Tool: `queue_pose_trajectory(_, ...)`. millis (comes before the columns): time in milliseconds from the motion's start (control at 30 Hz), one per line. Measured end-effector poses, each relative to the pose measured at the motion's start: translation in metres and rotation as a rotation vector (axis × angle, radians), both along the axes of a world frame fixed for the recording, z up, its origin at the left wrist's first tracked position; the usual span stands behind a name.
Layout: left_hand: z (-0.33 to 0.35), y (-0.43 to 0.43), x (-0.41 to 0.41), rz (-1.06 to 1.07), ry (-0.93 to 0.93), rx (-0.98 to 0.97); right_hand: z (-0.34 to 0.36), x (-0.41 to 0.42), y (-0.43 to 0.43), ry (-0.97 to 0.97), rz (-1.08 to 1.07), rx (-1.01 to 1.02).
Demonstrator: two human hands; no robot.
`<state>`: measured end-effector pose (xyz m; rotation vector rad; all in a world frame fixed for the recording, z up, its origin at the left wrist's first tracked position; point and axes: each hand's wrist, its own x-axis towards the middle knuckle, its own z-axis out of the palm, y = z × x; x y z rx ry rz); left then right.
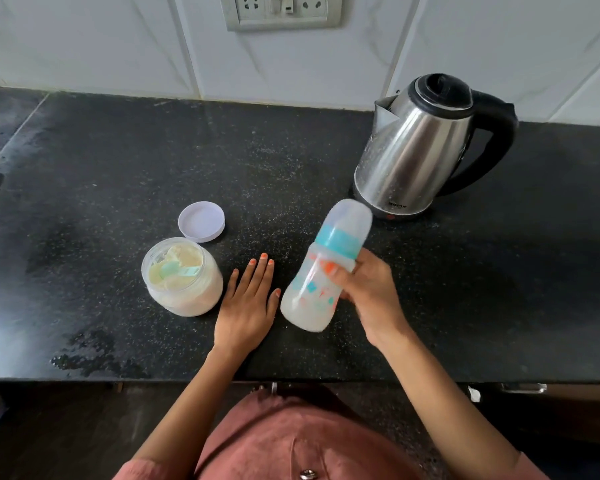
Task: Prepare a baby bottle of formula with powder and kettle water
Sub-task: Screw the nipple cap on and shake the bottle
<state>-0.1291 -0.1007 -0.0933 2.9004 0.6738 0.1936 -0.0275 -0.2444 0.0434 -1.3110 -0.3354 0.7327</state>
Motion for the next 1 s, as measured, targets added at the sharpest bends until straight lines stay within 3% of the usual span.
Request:
queue_pose_trajectory(133, 0.002, -0.001, 0.001, 0.034, -0.028, -0.046, 0.004, 0.018, 0.005, 0.227, -0.303, 0.208)
queue_pose_trajectory(333, -0.003, 0.001, -0.001, -0.009, 0.019, 0.0, -0.001, -0.004, 0.003, -0.041, 0.069, 0.016)
queue_pose_trajectory(500, 0.004, -0.002, 0.0, 0.032, -0.029, -0.042, 0.006, 0.015, 0.007, 0.289, -0.31, 0.246)
queue_pose_trajectory(700, 0.001, 0.0, -0.001, -0.004, 0.012, 0.002, -0.003, -0.007, 0.003, 0.014, -0.001, -0.033)
queue_pose_trajectory(867, 0.005, -0.002, 0.001, 0.039, -0.008, -0.032, 0.003, 0.017, 0.005, 0.253, -0.316, 0.208)
queue_pose_trajectory(1000, 0.001, -0.001, 0.0, 0.022, 0.013, -0.014, 0.002, 0.008, 0.002, -0.01, -0.007, 0.032)
